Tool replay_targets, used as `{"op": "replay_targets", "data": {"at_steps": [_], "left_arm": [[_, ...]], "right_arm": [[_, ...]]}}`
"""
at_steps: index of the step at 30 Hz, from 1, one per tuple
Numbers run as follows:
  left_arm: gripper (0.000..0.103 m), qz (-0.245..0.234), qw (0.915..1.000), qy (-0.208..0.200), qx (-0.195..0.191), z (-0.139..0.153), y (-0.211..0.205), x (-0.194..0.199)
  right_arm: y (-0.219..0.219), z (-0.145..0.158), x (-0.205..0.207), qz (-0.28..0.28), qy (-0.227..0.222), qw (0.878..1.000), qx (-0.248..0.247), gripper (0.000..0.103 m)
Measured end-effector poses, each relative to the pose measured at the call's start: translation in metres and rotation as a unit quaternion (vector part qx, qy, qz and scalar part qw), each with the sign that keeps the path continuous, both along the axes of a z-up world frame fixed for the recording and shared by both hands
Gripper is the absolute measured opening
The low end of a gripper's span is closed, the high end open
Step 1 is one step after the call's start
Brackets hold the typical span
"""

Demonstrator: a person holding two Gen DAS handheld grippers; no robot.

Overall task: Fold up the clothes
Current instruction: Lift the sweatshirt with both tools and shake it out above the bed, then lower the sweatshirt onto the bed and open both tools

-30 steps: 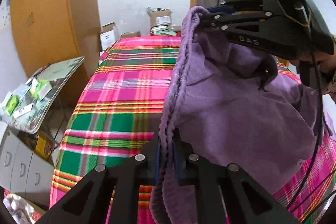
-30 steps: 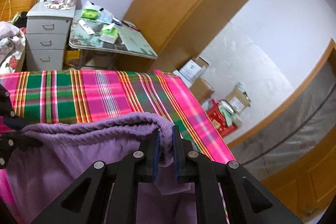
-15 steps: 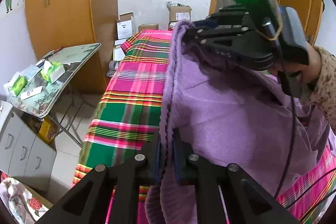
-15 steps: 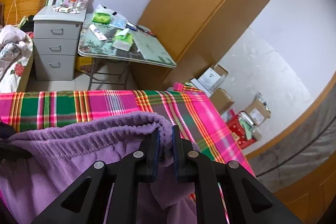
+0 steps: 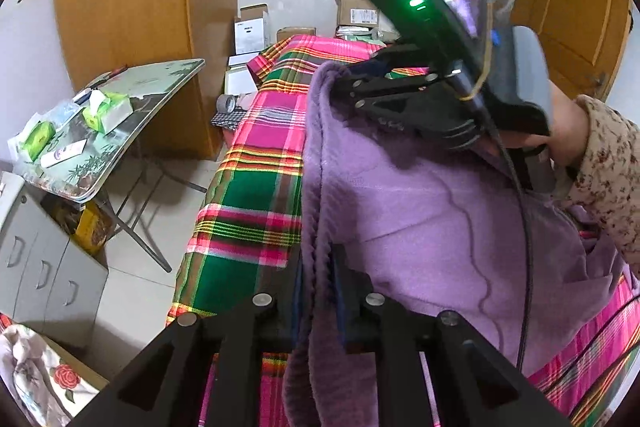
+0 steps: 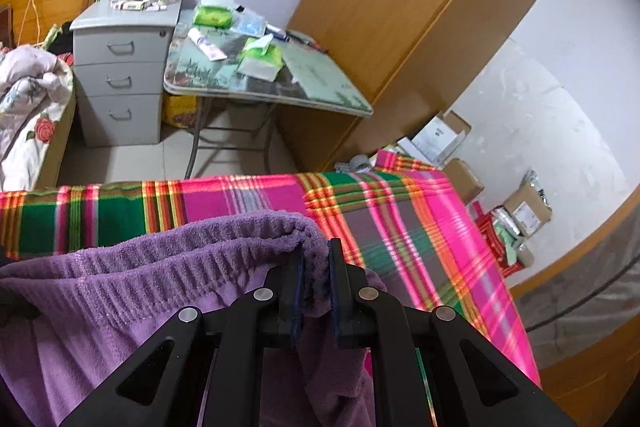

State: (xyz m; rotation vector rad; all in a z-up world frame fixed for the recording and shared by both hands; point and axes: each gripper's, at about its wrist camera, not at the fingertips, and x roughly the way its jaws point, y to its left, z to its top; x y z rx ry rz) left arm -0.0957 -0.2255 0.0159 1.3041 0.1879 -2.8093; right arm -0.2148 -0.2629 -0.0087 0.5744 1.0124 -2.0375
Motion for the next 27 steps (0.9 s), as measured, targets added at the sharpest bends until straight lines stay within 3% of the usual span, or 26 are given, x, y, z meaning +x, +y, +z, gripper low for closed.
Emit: {"op": "replay_targets", "data": {"at_steps": [5, 7, 15, 21, 27], "left_arm": [[0.018, 0.013, 0.9999, -0.008, 0.000, -0.003, -0.008, 0.006], [0.018, 0.020, 0.9997, -0.012, -0.002, -0.003, -0.011, 0.008], [0.018, 0.032, 0.9991, -0.017, -0.022, 0.003, -0.005, 0.027], [0.018, 0.022, 0.9994, 0.007, -0.026, 0.021, 0.010, 0.036], [0.018, -0.016, 0.9992, 0.021, -0.030, 0.033, 0.036, 0.031]], "right_arm": [[-0.004, -0.010, -0.007, -0.018, -0.014, 1.000, 0.010, 0.014], [-0.004, -0.011, -0.009, -0.027, -0.017, 0.999, 0.010, 0.022], [0.015, 0.025, -0.001, -0.049, -0.033, 0.998, -0.032, 0.030], [0.050, 0.054, 0.007, -0.079, -0.048, 0.994, -0.062, 0.032], [0.125, 0.077, 0.031, -0.101, -0.039, 0.991, -0.082, 0.032]]}}
